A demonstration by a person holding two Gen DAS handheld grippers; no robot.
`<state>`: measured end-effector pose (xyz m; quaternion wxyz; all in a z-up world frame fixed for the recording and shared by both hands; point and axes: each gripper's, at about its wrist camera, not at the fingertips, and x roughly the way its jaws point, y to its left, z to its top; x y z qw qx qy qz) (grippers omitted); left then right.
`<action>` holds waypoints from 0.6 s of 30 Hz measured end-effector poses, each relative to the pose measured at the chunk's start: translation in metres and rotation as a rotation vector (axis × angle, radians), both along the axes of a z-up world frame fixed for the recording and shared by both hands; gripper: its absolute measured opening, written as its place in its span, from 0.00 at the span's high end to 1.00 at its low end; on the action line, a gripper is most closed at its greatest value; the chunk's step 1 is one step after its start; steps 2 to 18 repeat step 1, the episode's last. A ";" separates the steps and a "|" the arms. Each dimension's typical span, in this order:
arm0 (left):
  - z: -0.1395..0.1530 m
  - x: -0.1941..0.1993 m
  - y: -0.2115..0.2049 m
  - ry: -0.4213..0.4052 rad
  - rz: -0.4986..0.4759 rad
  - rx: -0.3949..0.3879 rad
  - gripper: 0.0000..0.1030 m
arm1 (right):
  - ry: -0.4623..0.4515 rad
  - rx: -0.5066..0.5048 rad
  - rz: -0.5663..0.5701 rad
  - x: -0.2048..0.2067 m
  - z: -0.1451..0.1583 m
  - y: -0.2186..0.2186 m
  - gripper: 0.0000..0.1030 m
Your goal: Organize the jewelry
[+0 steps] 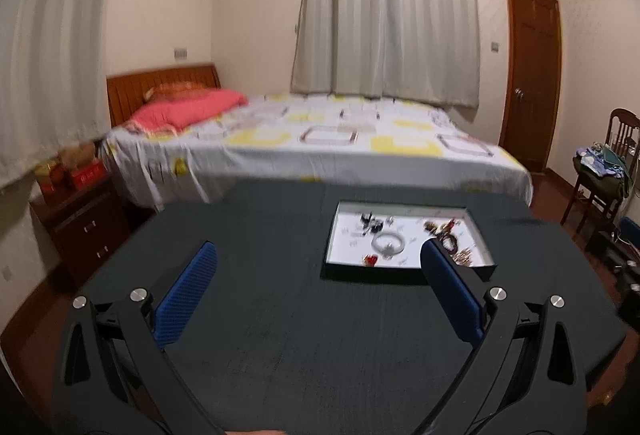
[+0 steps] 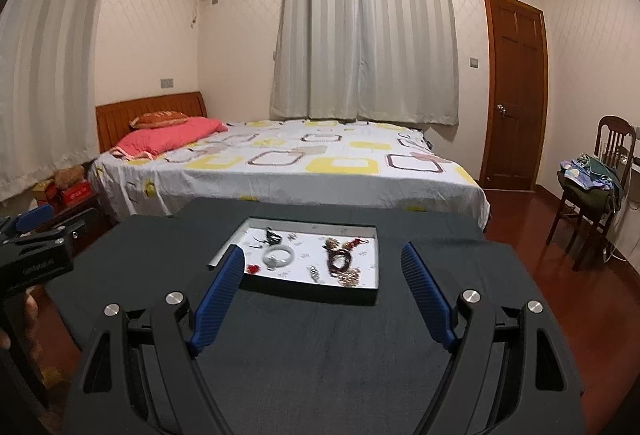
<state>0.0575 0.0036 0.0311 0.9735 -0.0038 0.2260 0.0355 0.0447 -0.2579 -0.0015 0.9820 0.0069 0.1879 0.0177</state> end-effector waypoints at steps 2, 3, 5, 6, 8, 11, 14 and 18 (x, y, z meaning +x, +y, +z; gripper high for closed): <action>-0.009 0.016 0.005 0.034 0.021 0.001 0.04 | 0.010 0.003 -0.012 0.009 -0.006 -0.005 0.24; -0.009 0.016 0.005 0.034 0.021 0.001 0.04 | 0.010 0.003 -0.012 0.009 -0.006 -0.005 0.24; -0.009 0.016 0.005 0.034 0.021 0.001 0.04 | 0.010 0.003 -0.012 0.009 -0.006 -0.005 0.24; -0.009 0.016 0.005 0.034 0.021 0.001 0.04 | 0.010 0.003 -0.012 0.009 -0.006 -0.005 0.24; -0.009 0.016 0.005 0.034 0.021 0.001 0.04 | 0.010 0.003 -0.012 0.009 -0.006 -0.005 0.24; -0.009 0.016 0.005 0.034 0.021 0.001 0.04 | 0.010 0.003 -0.012 0.009 -0.006 -0.005 0.24; -0.009 0.016 0.005 0.034 0.021 0.001 0.04 | 0.010 0.003 -0.012 0.009 -0.006 -0.005 0.24; -0.009 0.016 0.005 0.034 0.021 0.001 0.04 | 0.010 0.003 -0.012 0.009 -0.006 -0.005 0.24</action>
